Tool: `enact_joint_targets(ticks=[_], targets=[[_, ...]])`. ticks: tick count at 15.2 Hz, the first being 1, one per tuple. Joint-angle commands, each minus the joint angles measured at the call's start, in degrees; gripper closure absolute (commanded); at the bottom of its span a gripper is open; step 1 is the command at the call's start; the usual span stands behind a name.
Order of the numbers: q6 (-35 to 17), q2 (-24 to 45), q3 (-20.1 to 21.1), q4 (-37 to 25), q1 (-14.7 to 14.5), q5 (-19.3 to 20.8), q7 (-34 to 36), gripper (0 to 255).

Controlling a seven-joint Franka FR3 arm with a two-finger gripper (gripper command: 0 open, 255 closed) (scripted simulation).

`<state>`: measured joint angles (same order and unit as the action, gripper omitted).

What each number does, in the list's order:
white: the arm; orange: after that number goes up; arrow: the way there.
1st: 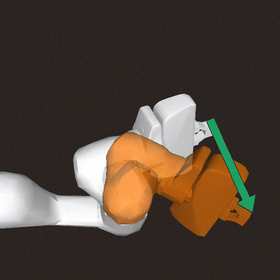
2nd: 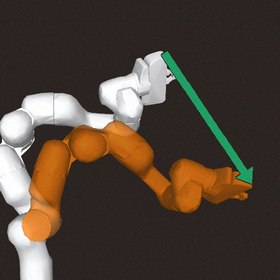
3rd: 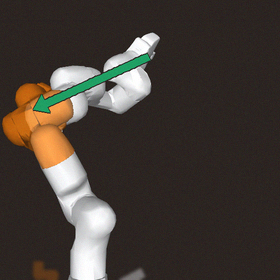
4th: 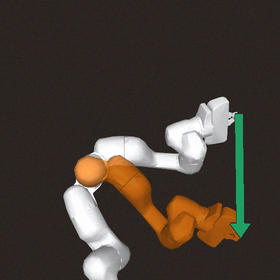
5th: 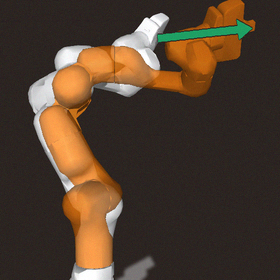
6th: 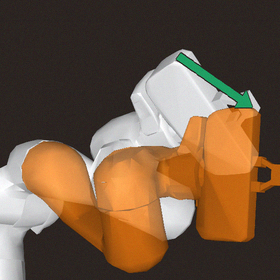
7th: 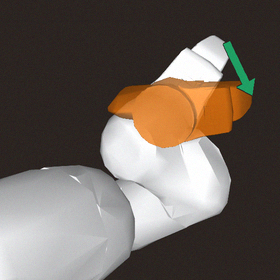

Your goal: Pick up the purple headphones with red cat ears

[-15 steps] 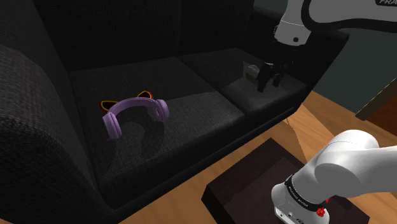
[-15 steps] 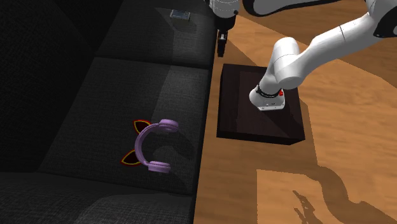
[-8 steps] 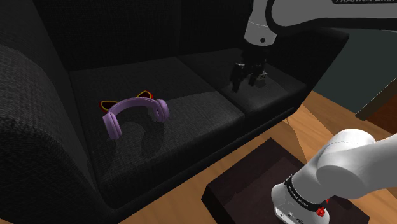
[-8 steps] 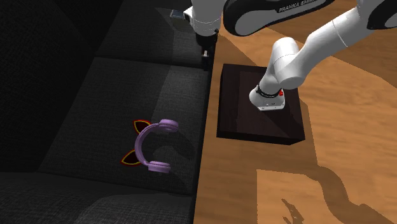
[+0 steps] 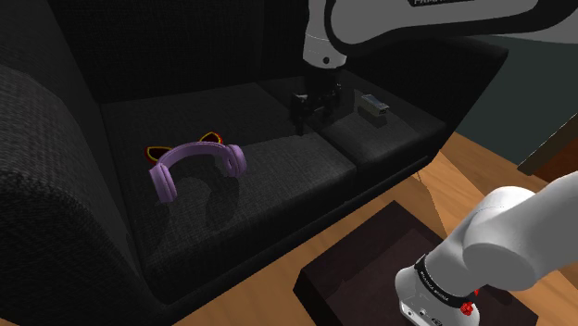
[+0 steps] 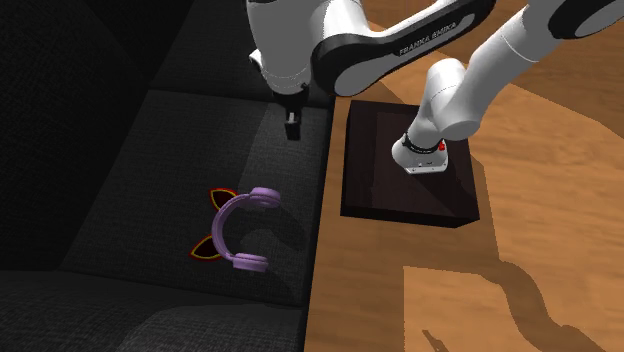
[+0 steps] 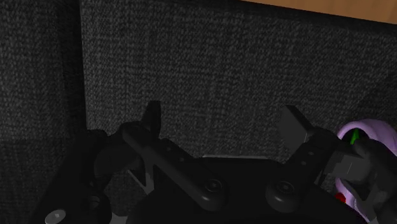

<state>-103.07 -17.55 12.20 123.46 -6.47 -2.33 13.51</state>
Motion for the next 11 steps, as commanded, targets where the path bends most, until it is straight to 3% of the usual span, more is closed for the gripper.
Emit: enact_joint_targets(ticks=[1, 11], targets=[[-0.65, 4.06, 1.54, -3.36, -0.56, 0.67, 1.53, 0], [0.19, 25.2, 7.55, -23.68, -5.13, 7.73, 9.71, 0]])
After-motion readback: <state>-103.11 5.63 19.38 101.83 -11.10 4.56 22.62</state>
